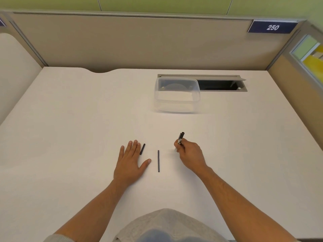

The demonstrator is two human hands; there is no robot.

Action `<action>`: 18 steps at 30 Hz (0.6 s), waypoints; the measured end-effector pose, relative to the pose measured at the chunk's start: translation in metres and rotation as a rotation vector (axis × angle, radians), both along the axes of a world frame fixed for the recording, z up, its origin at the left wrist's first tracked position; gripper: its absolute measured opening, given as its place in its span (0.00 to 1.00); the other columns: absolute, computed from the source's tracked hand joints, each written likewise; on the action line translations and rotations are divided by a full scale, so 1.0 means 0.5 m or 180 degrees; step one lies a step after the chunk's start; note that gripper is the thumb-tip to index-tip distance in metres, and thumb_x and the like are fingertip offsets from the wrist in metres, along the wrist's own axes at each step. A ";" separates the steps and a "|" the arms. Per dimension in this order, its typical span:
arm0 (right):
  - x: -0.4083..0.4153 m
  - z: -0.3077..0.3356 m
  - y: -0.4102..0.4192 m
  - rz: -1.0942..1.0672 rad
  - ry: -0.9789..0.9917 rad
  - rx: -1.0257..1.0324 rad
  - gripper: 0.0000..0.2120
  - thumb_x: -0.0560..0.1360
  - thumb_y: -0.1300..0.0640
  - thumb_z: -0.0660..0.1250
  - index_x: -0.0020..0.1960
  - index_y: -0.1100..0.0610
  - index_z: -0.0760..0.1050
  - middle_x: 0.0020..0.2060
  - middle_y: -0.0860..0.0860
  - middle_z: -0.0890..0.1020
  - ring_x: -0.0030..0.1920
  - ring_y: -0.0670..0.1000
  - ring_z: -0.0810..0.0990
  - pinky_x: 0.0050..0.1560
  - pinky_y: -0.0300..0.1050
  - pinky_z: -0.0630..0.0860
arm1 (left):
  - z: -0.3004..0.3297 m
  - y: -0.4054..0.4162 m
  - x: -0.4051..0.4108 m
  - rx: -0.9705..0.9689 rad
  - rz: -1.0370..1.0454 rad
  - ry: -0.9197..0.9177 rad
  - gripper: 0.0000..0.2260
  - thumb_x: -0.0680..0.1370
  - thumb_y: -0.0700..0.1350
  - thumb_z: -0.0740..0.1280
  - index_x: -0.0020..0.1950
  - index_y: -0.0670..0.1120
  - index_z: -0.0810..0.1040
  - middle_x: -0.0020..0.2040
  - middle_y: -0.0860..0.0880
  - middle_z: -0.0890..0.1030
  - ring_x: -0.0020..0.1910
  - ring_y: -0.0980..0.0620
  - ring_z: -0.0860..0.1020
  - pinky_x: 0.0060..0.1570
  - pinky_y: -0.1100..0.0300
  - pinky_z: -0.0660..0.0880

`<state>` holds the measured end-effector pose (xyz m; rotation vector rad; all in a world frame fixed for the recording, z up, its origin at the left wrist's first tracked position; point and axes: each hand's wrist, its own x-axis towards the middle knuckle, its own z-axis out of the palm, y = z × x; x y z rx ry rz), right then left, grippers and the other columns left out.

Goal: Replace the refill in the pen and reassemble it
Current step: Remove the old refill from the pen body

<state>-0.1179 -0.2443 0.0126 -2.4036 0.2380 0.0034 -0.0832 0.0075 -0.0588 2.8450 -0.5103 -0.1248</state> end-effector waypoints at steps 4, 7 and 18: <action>0.007 0.006 -0.001 -0.0108 -0.0080 0.0147 0.13 0.79 0.49 0.55 0.45 0.54 0.74 0.38 0.50 0.84 0.39 0.53 0.80 0.41 0.51 0.77 | -0.001 0.001 0.000 0.0001 -0.0002 -0.0005 0.38 0.77 0.70 0.46 0.79 0.45 0.52 0.80 0.51 0.52 0.78 0.56 0.43 0.77 0.49 0.42; 0.005 0.006 -0.001 -0.0217 -0.0330 0.0267 0.12 0.80 0.50 0.57 0.47 0.54 0.75 0.36 0.48 0.83 0.38 0.51 0.81 0.40 0.50 0.77 | -0.002 0.001 0.000 0.0018 -0.0003 -0.0018 0.38 0.77 0.70 0.46 0.79 0.46 0.52 0.80 0.51 0.52 0.78 0.56 0.43 0.77 0.49 0.42; 0.005 -0.007 -0.002 -0.0406 -0.0163 0.0489 0.12 0.79 0.49 0.58 0.46 0.55 0.75 0.37 0.47 0.83 0.34 0.45 0.79 0.33 0.39 0.70 | 0.005 0.000 -0.003 0.0011 -0.0020 -0.0017 0.38 0.77 0.69 0.46 0.78 0.45 0.52 0.80 0.51 0.52 0.78 0.55 0.44 0.77 0.49 0.42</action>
